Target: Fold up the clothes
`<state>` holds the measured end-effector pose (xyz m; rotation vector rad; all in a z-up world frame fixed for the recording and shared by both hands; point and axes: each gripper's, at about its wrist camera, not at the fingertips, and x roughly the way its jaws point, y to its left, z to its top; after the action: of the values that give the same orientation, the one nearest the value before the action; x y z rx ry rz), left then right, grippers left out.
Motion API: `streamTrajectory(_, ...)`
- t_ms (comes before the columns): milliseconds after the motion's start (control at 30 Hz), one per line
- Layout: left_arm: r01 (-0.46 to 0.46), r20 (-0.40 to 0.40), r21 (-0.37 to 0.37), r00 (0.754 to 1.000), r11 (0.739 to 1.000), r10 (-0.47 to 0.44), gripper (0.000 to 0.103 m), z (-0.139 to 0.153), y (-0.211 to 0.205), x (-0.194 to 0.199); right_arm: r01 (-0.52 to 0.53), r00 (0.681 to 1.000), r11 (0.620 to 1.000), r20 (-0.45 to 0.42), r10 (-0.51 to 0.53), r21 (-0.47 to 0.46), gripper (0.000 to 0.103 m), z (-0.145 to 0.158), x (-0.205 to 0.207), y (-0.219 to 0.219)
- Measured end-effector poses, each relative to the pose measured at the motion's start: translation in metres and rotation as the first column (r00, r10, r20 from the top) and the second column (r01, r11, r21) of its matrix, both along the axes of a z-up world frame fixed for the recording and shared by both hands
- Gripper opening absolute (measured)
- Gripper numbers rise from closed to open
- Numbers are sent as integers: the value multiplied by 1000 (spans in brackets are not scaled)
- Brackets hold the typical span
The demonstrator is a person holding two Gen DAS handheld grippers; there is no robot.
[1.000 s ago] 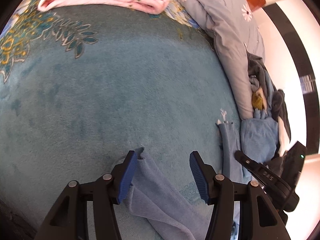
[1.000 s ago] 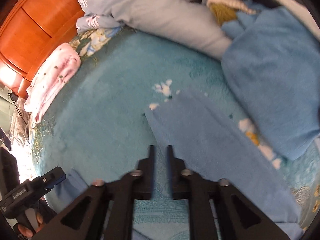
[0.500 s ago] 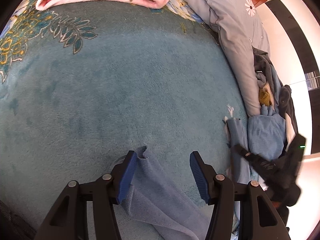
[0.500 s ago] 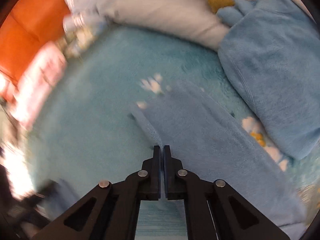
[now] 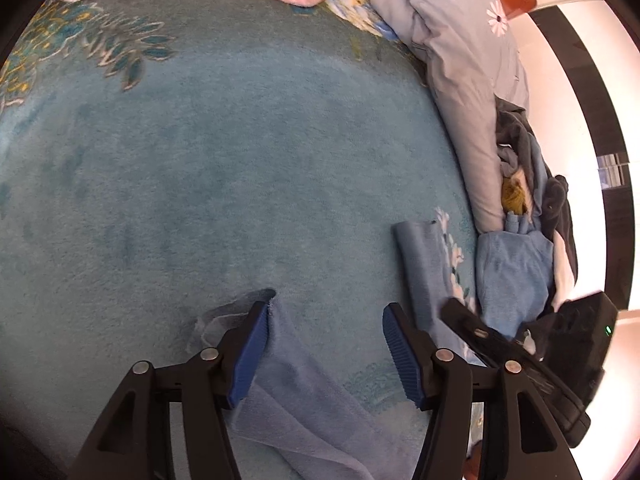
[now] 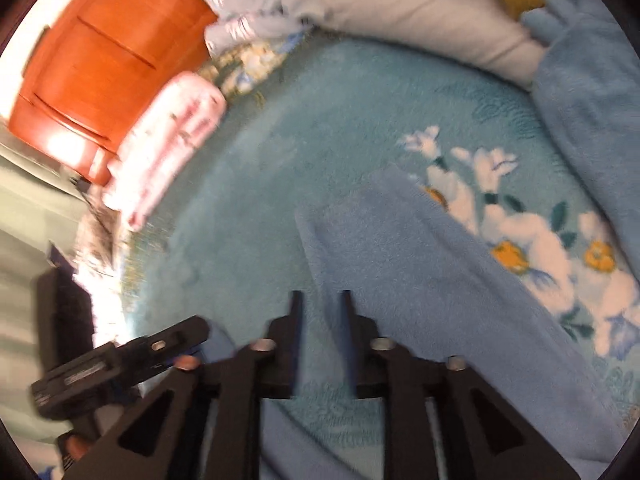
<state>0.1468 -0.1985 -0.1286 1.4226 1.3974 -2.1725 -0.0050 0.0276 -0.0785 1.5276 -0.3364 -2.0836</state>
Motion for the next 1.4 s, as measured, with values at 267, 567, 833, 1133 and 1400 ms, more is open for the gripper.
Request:
streamTrajectory(267,136,36,-4,990,991,-136,65,-13,29,-56,136,991,972,-14,-136,191,35,5,25,119)
streamTrajectory(567,190,53,6,980,982,-190,64,-11,42,-98,140,979,945,100,-176,296,36,-18,71,215)
streamTrajectory(833,152,57,20,987,988,-153,3,-12,46,-97,144,979,956,105,-175,257,43,-19,88,217)
streamTrajectory(1133,4,-61,3,998,1000,-4,2,83,45,-45,218,974,965,38,-225,144,43,0,86,215)
streamTrajectory(1400,111,27,-55,994,992,-110,5,61,60,-137,288,954,952,50,-294,101,43,-8,73,207)
